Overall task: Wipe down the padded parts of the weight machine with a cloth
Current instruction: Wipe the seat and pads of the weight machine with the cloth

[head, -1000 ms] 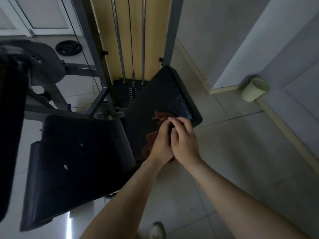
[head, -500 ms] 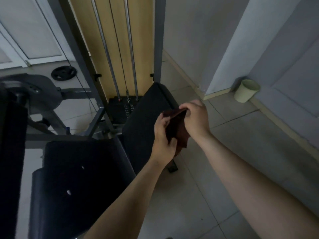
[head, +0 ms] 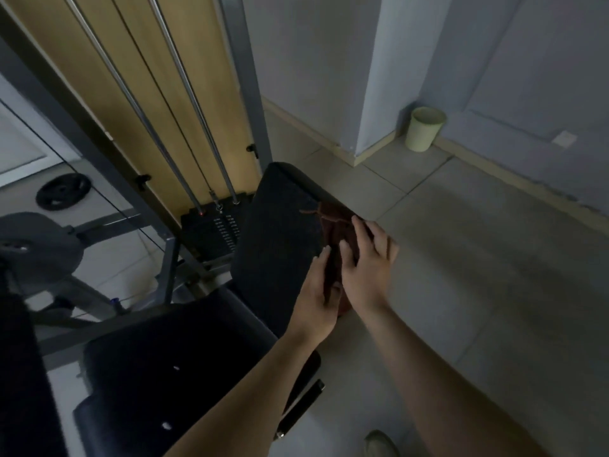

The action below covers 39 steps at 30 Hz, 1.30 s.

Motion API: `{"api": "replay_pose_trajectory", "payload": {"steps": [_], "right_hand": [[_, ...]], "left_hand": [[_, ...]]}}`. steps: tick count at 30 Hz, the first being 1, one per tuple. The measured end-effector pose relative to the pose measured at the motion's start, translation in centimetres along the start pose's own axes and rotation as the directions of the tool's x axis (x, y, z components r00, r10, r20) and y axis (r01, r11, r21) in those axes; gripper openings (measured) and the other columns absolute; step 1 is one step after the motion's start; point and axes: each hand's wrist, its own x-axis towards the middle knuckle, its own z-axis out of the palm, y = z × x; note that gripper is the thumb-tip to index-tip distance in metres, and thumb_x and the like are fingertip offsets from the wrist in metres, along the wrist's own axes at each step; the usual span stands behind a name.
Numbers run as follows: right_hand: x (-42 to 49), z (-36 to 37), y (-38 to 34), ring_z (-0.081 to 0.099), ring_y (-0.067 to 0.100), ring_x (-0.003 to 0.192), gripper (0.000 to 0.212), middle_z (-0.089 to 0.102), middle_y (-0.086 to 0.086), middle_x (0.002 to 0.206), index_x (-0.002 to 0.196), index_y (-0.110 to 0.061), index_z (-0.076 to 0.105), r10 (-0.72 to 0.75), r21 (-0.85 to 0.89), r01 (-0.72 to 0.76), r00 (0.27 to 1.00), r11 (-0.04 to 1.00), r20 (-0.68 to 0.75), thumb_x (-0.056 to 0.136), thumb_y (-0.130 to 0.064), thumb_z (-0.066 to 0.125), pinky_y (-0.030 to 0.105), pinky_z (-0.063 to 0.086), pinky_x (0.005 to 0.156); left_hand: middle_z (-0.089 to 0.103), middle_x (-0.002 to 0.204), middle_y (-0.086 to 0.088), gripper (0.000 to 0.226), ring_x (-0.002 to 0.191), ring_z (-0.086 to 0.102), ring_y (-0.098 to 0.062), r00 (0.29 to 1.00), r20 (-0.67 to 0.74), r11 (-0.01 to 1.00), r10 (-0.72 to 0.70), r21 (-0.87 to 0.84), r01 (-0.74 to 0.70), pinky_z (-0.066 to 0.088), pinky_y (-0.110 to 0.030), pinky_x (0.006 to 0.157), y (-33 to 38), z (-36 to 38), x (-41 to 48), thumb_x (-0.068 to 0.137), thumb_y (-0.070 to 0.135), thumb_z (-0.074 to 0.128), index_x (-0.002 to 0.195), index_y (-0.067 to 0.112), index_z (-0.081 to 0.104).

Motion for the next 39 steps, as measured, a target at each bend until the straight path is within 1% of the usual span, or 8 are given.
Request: {"api": "replay_pose_trajectory", "payload": {"steps": [7, 12, 17, 20, 25, 29, 35, 39], "right_hand": [[-4.2, 1.8, -1.4, 0.039, -0.018, 0.103, 0.047, 0.03, -0.008, 0.124, 0.148, -0.025, 0.038, 0.369, 0.291, -0.341, 0.928, 0.894, -0.047, 0.102, -0.024, 0.048, -0.006, 0.03, 0.084], [-9.1, 5.4, -1.2, 0.056, 0.022, 0.107, 0.021, 0.05, 0.006, 0.122, 0.112, -0.006, 0.061, 0.638, 0.274, -0.658, 0.751, 0.702, 0.168, 0.1, -0.013, 0.046, 0.024, 0.042, 0.084], [-7.6, 3.9, -0.3, 0.063, 0.024, 0.098, 0.012, 0.056, 0.008, 0.121, 0.106, -0.016, 0.059, 0.64, 0.282, -0.658, 0.75, 0.698, 0.168, 0.095, -0.017, 0.053, 0.04, 0.056, 0.087], [-3.8, 2.7, -0.9, 0.057, 0.025, 0.106, 0.03, 0.047, 0.007, 0.126, 0.124, -0.014, 0.055, 0.586, 0.377, -0.551, 0.81, 0.744, 0.027, 0.094, -0.014, 0.054, 0.037, 0.05, 0.093], [-5.2, 5.6, -1.1, 0.05, 0.019, 0.113, 0.052, 0.038, -0.005, 0.121, 0.137, -0.046, 0.039, 0.536, 0.413, -0.503, 0.843, 0.759, 0.043, 0.093, -0.026, 0.057, 0.037, 0.044, 0.101], [-10.8, 9.4, 0.5, 0.051, 0.023, 0.12, 0.032, 0.043, -0.001, 0.135, 0.122, -0.024, 0.059, 0.61, 0.273, -0.611, 0.786, 0.743, 0.098, 0.091, -0.029, 0.062, 0.045, 0.044, 0.104], [-16.7, 12.4, -0.7, 0.057, 0.025, 0.113, 0.034, 0.042, 0.004, 0.135, 0.125, -0.011, 0.06, 0.77, 0.185, -0.852, 0.523, 0.49, 0.366, 0.094, -0.025, 0.063, 0.036, 0.047, 0.102], [-15.1, 10.9, -0.4, 0.056, 0.025, 0.112, 0.035, 0.047, 0.007, 0.13, 0.127, -0.011, 0.06, 0.758, 0.187, -0.793, 0.609, 0.58, 0.234, 0.093, -0.018, 0.059, 0.033, 0.047, 0.094]], "left_hand": [[-0.02, 0.166, 0.01, 0.076, 0.154, -0.008, -0.01, 0.952, 0.213, 0.964, -0.218, 0.197, 0.176, 0.011, -0.042, 0.127, -5.1, -1.8, -2.1, 0.104, 0.012, 0.043, 0.16, 0.029, -0.006], [-0.016, 0.166, 0.011, 0.083, 0.15, 0.005, -0.003, 0.949, 0.222, 0.97, -0.223, 0.142, 0.195, 0.018, -0.032, 0.123, -6.9, -1.7, -2.9, 0.102, 0.026, 0.056, 0.16, 0.03, -0.002], [-0.014, 0.167, 0.01, 0.072, 0.151, -0.002, -0.006, 0.952, 0.22, 0.976, -0.212, 0.103, 0.194, 0.01, -0.034, 0.125, -7.0, -1.9, -3.3, 0.104, 0.013, 0.043, 0.161, 0.029, 0.002], [-0.014, 0.167, 0.013, 0.084, 0.151, -0.006, -0.005, 0.948, 0.227, 0.973, -0.224, 0.115, 0.202, 0.008, -0.036, 0.126, -7.4, -2.1, -3.8, 0.095, -0.007, 0.038, 0.161, 0.033, 0.005], [-0.011, 0.167, 0.014, 0.076, 0.15, -0.003, -0.003, 0.943, 0.225, 0.969, -0.243, 0.096, 0.227, 0.007, -0.027, 0.119, -9.3, -2.3, -4.7, 0.1, -0.002, 0.038, 0.16, 0.035, 0.009], [-0.004, 0.167, 0.014, 0.063, 0.153, 0.003, -0.008, 0.902, 0.236, 0.932, -0.361, 0.078, 0.353, 0.01, -0.039, 0.126, -12.6, -2.6, -6.2, 0.106, 0.01, 0.033, 0.16, 0.034, 0.011], [0.035, 0.16, 0.001, 0.044, 0.143, 0.039, -0.01, 0.85, 0.263, 0.843, -0.456, -0.176, 0.508, 0.035, -0.034, 0.118, -13.9, -2.4, -7.7, 0.11, 0.035, 0.029, 0.154, 0.032, 0.033], [0.017, 0.167, 0.003, 0.049, 0.151, 0.02, -0.015, 0.853, 0.251, 0.862, -0.459, -0.107, 0.495, 0.023, -0.028, 0.117, -14.5, -3.1, -7.6, 0.11, 0.023, 0.03, 0.158, 0.026, 0.022]]}}
